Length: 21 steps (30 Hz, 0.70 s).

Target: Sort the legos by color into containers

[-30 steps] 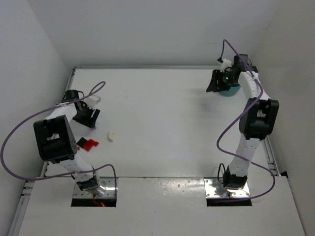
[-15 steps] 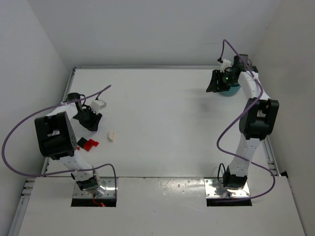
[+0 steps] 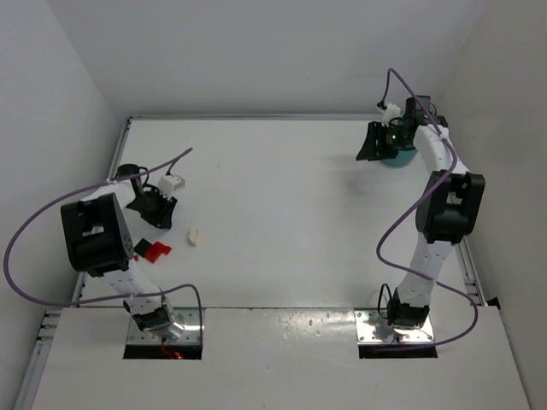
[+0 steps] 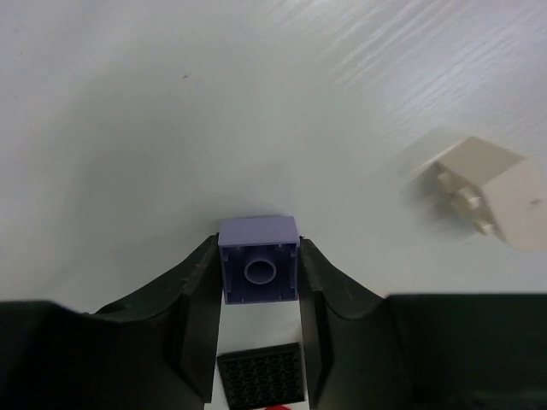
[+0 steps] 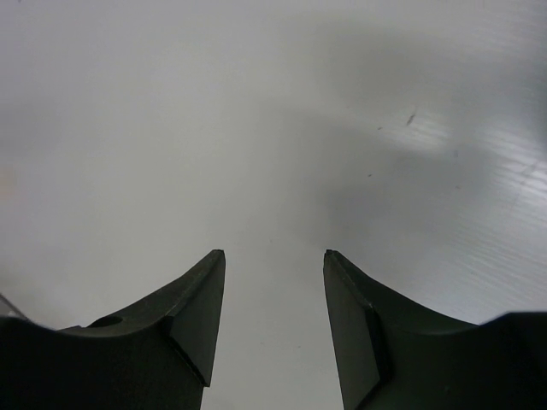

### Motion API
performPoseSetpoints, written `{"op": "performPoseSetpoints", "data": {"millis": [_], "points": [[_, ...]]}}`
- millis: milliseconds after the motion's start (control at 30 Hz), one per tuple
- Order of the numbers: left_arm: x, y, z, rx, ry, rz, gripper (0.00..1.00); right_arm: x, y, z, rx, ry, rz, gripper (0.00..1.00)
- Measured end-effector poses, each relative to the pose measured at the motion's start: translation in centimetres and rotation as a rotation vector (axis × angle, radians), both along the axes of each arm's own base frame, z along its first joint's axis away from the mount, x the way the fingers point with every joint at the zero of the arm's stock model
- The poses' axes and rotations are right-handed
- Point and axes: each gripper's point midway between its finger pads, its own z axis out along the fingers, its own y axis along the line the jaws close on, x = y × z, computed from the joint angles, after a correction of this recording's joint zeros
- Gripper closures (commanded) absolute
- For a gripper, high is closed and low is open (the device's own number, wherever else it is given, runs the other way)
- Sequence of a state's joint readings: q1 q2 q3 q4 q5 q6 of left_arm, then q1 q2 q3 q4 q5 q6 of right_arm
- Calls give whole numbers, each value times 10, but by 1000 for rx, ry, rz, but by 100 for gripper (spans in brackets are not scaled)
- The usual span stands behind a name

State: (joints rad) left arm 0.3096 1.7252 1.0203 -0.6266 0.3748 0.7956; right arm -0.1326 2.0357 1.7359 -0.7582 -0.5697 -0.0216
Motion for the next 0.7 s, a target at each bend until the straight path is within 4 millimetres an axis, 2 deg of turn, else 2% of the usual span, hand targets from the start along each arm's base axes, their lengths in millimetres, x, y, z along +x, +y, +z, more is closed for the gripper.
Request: {"op": "performPoseSetpoints", "data": {"millis": [100, 167, 333, 467, 567, 700], "points": [[-4, -17, 13, -77, -40, -10, 79, -14, 16, -2, 51, 14, 24, 49], [-4, -31, 35, -141, -101, -19, 79, -31, 40, -3, 109, 49, 57, 48], [2, -78, 123, -313, -353, -79, 79, -57, 120, 11, 255, 106, 205, 48], [-8, -133, 178, -394, -513, -197, 77, -62, 184, 33, 357, 134, 293, 48], [-29, -171, 197, -450, -554, -273, 77, -59, 222, 48, 403, 118, 338, 47], [-43, -203, 211, -491, -573, -317, 77, -80, 277, 67, 440, 122, 423, 47]]}}
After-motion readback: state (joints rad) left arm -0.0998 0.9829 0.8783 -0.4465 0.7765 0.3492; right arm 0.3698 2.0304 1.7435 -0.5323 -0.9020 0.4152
